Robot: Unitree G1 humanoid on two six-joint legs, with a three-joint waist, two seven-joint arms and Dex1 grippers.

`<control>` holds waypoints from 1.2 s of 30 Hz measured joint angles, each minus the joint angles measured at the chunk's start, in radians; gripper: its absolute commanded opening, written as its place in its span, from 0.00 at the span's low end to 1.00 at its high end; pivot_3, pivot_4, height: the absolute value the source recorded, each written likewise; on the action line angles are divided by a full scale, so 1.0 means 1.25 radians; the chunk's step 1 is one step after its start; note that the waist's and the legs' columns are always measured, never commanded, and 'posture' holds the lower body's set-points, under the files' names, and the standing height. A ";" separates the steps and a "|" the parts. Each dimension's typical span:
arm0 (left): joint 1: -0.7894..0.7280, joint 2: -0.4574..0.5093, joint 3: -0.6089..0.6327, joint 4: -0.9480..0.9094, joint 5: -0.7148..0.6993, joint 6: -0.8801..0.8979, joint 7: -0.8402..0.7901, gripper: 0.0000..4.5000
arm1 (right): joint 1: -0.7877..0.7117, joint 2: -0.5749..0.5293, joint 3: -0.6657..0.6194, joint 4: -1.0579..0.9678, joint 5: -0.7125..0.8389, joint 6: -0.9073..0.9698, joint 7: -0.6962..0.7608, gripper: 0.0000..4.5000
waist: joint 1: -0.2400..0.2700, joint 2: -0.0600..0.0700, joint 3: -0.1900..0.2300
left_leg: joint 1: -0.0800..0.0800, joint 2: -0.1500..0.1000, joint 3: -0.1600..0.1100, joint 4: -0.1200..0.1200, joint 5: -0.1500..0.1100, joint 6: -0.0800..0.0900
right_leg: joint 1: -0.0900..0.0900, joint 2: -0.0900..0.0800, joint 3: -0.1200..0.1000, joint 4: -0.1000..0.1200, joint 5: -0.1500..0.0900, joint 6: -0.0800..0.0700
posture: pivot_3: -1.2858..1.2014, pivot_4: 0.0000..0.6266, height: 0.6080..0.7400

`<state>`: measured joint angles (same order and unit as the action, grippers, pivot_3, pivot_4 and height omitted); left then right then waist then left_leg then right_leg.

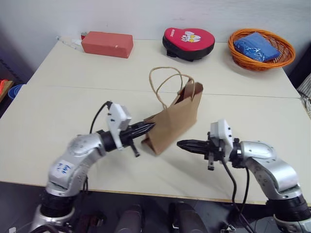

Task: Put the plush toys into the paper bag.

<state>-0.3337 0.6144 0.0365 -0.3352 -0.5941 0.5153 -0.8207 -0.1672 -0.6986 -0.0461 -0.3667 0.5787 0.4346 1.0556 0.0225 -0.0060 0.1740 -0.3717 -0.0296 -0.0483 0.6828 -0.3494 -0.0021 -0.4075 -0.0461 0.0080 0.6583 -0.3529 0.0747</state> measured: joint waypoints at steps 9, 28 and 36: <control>-0.264 0.008 -0.034 0.428 0.044 -0.278 -0.456 0.00 | 0.158 -0.097 -0.225 0.021 0.008 -0.082 0.078 0.00 | 0.003 0.000 0.000 | 0.000 -0.001 -0.001 0.000 0.000 0.001 | 0.003 0.000 -0.002 -0.001 0.000 0.000 | 0.52 0.24 1.00; -0.359 -0.026 -0.041 0.745 0.156 -0.479 -0.543 0.68 | 0.274 -0.075 -0.308 0.036 0.003 -0.207 0.115 0.00 | 0.000 0.000 0.000 | 0.001 -0.001 0.000 0.002 0.000 0.001 | 0.001 0.000 0.000 0.002 0.000 0.000 | 0.52 0.24 1.00; -0.205 0.076 0.029 0.573 0.147 -0.410 -0.502 1.00 | 0.230 -0.082 -0.287 0.089 0.020 -0.192 0.133 0.09 | -0.014 0.000 0.000 | 0.001 0.000 0.000 0.001 0.000 0.001 | 0.001 0.000 0.001 0.002 0.000 0.000 | 0.52 0.24 1.00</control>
<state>-0.5898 0.7090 0.0728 0.3808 -0.4110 0.0028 -1.4476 0.1202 -0.8009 -0.4053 -0.2555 0.6039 0.1949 1.2220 0.0051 -0.0062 0.1741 -0.3702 -0.0301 -0.0478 0.6839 -0.3497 -0.0005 -0.4066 -0.0464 0.0092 0.6609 -0.3527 0.0751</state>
